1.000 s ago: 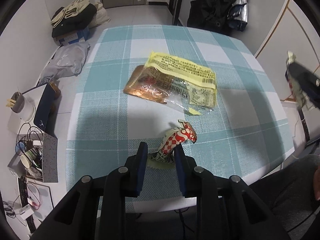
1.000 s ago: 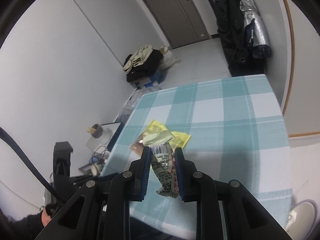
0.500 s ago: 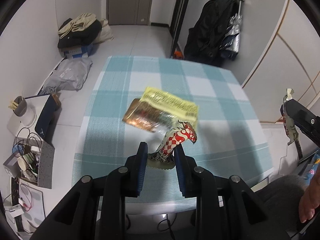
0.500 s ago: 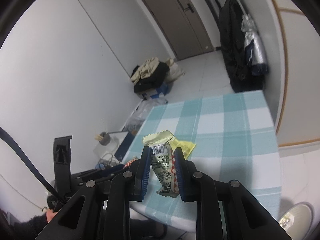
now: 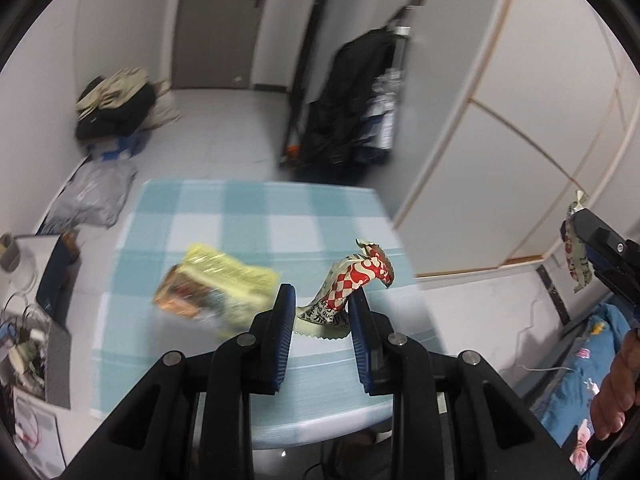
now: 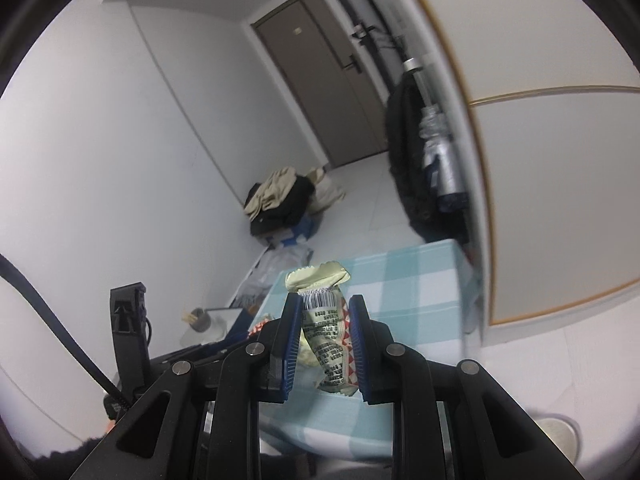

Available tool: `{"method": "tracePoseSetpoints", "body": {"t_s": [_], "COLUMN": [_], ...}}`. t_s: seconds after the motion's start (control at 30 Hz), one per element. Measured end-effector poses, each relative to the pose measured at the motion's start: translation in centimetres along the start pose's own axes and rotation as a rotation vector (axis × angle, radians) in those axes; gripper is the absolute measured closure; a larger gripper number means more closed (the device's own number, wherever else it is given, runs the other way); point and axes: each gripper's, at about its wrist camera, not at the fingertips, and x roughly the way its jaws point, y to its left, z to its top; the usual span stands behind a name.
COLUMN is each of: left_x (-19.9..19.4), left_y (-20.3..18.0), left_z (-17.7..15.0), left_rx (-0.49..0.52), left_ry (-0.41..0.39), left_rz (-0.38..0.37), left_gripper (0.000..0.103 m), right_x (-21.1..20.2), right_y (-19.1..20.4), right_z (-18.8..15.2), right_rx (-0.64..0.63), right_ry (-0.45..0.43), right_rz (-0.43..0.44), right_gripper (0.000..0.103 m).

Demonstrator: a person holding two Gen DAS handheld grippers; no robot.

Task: Collect trash
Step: 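Lift both wrappers and carry them toward the white bin, then open the right gripper over the bin while the left gripper releases its wrapper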

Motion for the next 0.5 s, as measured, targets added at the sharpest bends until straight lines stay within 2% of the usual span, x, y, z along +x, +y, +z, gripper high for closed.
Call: {"method": "tracePoseSetpoints", "body": {"t_s": [0.3, 0.5], "left_x": [0.3, 1.3], "left_y": [-8.3, -13.7], "left_z": [0.6, 0.5], "left_rx": [0.11, 0.162], "left_ry": [-0.011, 0.018], "left_rz": [-0.138, -0.225], "left_gripper": [0.081, 0.081], "right_x": [-7.5, -11.1], "right_y": [-6.6, -11.3], "right_z": [-0.7, -2.5], "right_rx": [0.081, 0.148], "right_ry": [-0.056, -0.067], "right_rz": [-0.143, -0.238], "right_gripper": [0.08, 0.08]}}
